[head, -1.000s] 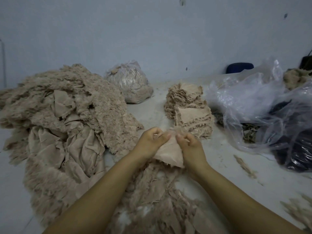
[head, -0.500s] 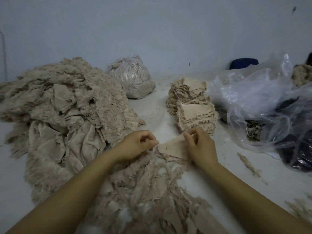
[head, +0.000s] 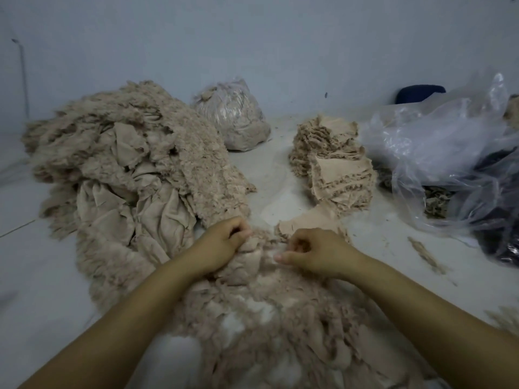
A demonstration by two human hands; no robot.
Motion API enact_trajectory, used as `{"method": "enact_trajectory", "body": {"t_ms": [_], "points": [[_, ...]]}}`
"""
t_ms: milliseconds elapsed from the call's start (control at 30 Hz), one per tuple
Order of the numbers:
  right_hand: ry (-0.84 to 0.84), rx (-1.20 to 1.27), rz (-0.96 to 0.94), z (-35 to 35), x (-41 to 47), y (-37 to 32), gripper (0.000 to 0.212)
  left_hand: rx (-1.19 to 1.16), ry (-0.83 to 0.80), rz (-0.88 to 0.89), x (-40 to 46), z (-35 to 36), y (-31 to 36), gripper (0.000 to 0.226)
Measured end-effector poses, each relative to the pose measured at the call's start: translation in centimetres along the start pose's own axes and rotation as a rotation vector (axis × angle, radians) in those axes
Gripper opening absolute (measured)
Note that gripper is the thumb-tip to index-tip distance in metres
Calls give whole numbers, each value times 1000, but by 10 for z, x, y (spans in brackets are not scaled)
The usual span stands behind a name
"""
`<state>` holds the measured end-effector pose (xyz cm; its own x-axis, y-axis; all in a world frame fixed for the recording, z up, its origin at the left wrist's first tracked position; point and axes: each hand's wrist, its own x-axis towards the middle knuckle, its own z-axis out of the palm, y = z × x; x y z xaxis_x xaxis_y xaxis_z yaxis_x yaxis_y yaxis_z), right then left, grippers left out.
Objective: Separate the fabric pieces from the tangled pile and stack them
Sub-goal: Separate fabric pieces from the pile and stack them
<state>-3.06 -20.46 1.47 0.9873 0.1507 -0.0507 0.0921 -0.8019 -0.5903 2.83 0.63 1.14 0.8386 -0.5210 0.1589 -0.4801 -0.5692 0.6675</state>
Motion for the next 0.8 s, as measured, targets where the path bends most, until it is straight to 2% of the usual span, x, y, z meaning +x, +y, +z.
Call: {"method": "enact_trajectory", "body": {"t_ms": [67,100,167,233,267,300,333,400,467,500,567,600,633,700,733,800], "points": [[-101,-176,45,8,8,-2,30,184,45,68,-3,6,1,5],[-82,-165,29,9,9,-4,28,177,73,110,-6,10,2,14],[57,2,-38,11,9,-6,28,-3,90,121,-11,17,8,38],[202,321,-52,14,9,-11,25,-184,-13,17,-10,23,17,69],[224,455,-46,13,10,-11,22,-202,-71,-17,-9,27,18,72],[204,487,-46,10,9,-11,21,-170,-99,-25,-7,31,18,63],[133,417,-55,7,8,-7,20,-111,-89,-21,-6,33,18,47],[-83,82,-75,1,4,3,26,-79,-19,-35,-4,34,14,19],[-144,-160,-159,2,2,14,22,-148,15,-54,-5,35,13,11],[-98,-132,-180,4,0,14,14,-184,-10,-46,-7,35,12,15],[41,60,-173,10,-1,12,24,-143,-106,-3,-11,37,17,47],[109,139,-162,12,1,11,31,-102,-101,17,-12,39,19,60],[164,185,-141,12,3,9,36,-123,-27,26,-11,43,20,62],[268,256,-90,15,6,6,45,-338,203,-37,-7,45,22,41],[301,303,-69,15,6,5,45,-472,258,-81,-5,43,24,28],[273,427,-82,16,4,3,30,-593,229,-153,-3,41,29,13]]}}
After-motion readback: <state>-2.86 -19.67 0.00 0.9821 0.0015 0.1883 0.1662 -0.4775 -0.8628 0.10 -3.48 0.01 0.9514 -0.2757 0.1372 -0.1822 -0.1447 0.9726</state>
